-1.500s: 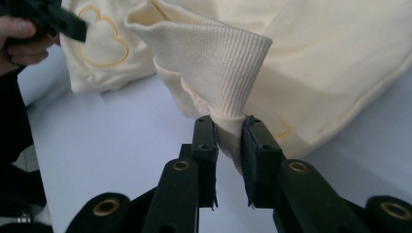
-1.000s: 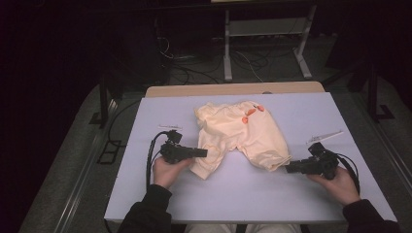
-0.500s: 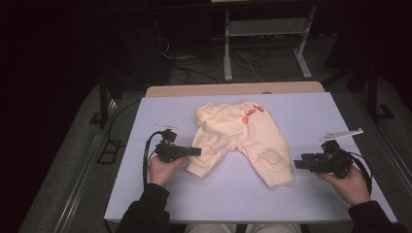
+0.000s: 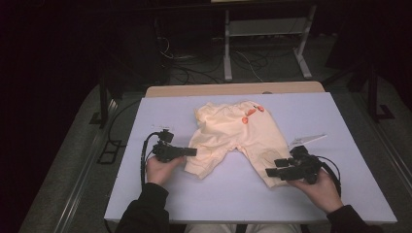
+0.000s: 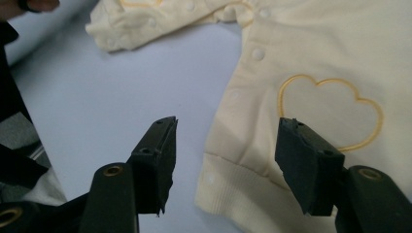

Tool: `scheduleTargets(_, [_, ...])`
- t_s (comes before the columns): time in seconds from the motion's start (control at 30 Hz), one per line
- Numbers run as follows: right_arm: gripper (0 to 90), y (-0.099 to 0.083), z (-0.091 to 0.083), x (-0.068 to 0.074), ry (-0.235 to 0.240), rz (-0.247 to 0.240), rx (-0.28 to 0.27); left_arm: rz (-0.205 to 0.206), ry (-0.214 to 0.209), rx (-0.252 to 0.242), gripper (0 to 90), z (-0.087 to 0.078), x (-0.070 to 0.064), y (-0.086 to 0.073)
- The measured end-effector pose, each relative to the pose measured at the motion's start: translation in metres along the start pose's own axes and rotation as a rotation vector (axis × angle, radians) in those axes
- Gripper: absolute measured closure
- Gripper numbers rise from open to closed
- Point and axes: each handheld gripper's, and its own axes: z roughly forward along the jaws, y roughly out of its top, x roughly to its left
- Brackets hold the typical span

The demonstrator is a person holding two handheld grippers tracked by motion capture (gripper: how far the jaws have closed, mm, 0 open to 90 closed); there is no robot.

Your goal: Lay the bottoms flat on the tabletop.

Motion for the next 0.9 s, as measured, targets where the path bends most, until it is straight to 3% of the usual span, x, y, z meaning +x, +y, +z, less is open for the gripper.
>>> scheduleTargets(0.2, [42.3,-0.003,0.019,0.004,-0.03,-0.018,0.054,-0.014,0.02,0.009,80.5,0.003,0.006,-0.001])
scheduleTargets(0.33, [43.9,-0.006,0.031,0.011,-0.093,-0.065,0.099,-0.022,0.035,0.016,80.1,0.005,0.008,-0.002])
scheduleTargets(0.43, [55.8,-0.008,0.036,0.018,-0.173,-0.136,0.101,-0.018,0.051,0.015,78.9,0.005,0.008,-0.002])
scheduleTargets(0.5, [63.3,-0.008,0.037,0.02,-0.202,-0.16,0.105,0.0,0.099,0.008,72.6,0.001,0.004,-0.001])
scheduleTargets(0.57, [66.4,-0.007,0.035,0.018,-0.191,-0.133,0.102,0.027,0.157,-0.015,66.6,-0.006,-0.001,0.0])
scheduleTargets(0.63, [67.4,-0.006,0.034,0.015,-0.172,-0.111,0.097,0.038,0.179,-0.047,60.5,-0.015,-0.008,0.0])
scheduleTargets(0.8, [68.3,-0.005,0.032,0.01,-0.134,-0.07,0.091,0.1,0.137,-0.115,47.2,-0.032,-0.028,0.0])
scheduleTargets(0.9, [69.0,-0.005,0.03,0.007,-0.117,-0.06,0.086,0.148,0.091,-0.084,43.6,-0.03,-0.04,-0.001])
